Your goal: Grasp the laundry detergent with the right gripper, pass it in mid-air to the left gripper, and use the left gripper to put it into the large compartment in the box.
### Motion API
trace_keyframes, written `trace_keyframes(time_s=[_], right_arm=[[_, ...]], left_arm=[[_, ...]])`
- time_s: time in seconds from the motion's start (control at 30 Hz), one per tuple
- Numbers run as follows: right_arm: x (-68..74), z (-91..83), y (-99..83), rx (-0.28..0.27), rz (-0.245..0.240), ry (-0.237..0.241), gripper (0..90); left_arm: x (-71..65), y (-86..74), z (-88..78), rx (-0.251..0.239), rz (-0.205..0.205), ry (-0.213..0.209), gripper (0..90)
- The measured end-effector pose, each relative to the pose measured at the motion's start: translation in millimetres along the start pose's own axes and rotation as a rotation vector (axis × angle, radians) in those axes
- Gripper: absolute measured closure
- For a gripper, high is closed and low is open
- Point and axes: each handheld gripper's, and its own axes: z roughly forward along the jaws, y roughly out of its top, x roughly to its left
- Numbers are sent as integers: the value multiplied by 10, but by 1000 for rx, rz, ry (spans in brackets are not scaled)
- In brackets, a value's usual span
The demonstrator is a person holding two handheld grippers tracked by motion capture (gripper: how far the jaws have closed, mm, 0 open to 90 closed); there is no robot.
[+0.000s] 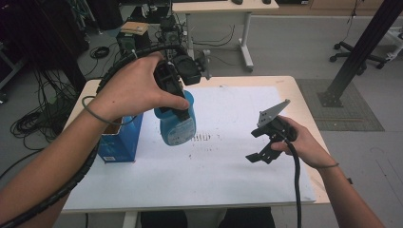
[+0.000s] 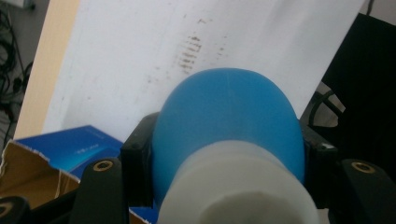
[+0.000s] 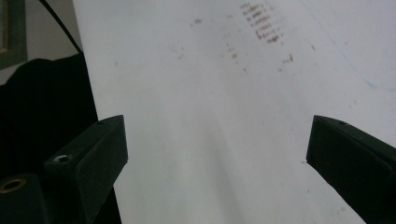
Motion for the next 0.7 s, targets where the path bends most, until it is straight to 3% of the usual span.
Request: trace_keyframes(time_s=[0.1, 0.2, 0.23, 0.27, 0.3, 0.33, 0.37, 0.4, 0.53, 0.57, 0.7], right_arm=[[-34, 5, -39, 47, 20, -15, 49], [-53, 20, -57, 79, 24, -18, 49], [-69, 41, -73, 116, 27, -24, 49], [-72, 48, -79, 128, 29, -25, 49], [-72, 48, -79, 128, 29, -25, 49], [-88, 73, -92, 190, 32, -38, 49], [-88, 73, -92, 190, 32, -38, 47], [-91, 76, -94, 193, 31, -39, 47], [-105, 90, -97, 221, 30, -49, 47], [-110, 94, -97, 227, 29, -47, 47], [-117, 100, -95, 243, 31, -53, 47]], left_arm=[[0, 0, 0, 0, 0, 0, 380], [112, -38, -84, 9, -64, 11, 380], [112, -38, -84, 9, -64, 11, 380], [264, -106, -197, 16, -138, 27, 380], [264, -106, -197, 16, -138, 27, 380], [264, -106, -197, 16, -138, 27, 380], [264, -106, -197, 16, -138, 27, 380], [414, -180, -311, 19, -206, 45, 381], [442, -195, -332, 19, -216, 47, 380], [573, -275, -449, 15, -276, 58, 380], [603, -295, -477, 13, -291, 61, 381]])
